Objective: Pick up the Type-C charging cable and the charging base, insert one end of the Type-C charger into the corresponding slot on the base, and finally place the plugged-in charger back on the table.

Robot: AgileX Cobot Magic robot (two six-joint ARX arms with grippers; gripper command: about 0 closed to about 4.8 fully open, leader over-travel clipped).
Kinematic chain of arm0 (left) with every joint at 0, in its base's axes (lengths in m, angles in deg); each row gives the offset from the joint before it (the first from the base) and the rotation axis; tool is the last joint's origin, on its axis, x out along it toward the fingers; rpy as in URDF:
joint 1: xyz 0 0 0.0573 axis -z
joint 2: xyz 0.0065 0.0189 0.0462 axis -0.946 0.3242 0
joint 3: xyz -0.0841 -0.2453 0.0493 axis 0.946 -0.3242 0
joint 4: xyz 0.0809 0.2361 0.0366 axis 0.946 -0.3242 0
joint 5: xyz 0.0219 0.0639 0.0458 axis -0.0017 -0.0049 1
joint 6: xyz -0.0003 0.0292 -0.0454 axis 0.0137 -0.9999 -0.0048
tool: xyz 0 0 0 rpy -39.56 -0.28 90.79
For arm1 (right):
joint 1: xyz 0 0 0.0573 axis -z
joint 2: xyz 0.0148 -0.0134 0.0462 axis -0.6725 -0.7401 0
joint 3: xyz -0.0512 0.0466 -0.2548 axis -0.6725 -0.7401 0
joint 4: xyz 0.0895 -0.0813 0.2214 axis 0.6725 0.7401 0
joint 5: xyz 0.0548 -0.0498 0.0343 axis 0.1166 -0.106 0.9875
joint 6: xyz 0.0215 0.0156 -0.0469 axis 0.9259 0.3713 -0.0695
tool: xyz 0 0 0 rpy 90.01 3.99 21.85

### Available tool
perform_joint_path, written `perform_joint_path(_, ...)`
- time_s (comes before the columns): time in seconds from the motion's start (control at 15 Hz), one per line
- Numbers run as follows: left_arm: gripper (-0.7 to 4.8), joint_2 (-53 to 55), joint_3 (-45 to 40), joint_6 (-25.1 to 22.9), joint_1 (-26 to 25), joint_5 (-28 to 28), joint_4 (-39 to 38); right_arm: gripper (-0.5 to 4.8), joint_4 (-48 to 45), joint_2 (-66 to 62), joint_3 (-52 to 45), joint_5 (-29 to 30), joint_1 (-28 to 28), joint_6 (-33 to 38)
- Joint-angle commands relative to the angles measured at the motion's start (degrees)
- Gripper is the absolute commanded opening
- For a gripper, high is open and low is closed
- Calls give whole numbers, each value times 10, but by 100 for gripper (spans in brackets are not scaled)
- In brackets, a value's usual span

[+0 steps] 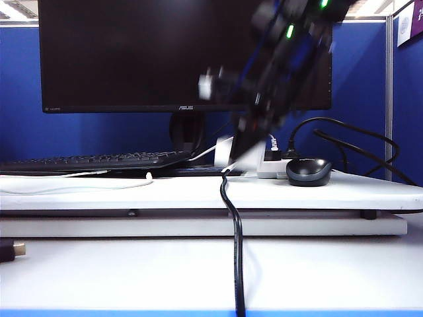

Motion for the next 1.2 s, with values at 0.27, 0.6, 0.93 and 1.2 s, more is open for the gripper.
perform_joint_path(0.27,-5,128,2,0,101,-32,32,-1,-17,143,5,0,-3,14)
perform_joint_path(0.6,-5,298,86,50,201,-30,22,-1,-17,213,5,2,-3,16)
perform_joint_path(0.93,-5,414,197,144,207,-31,-52,-1,5,241,5,36,-3,16)
perform_joint_path(1.2,-5,459,224,171,218,-36,-59,-1,4,265,5,52,-3,16)
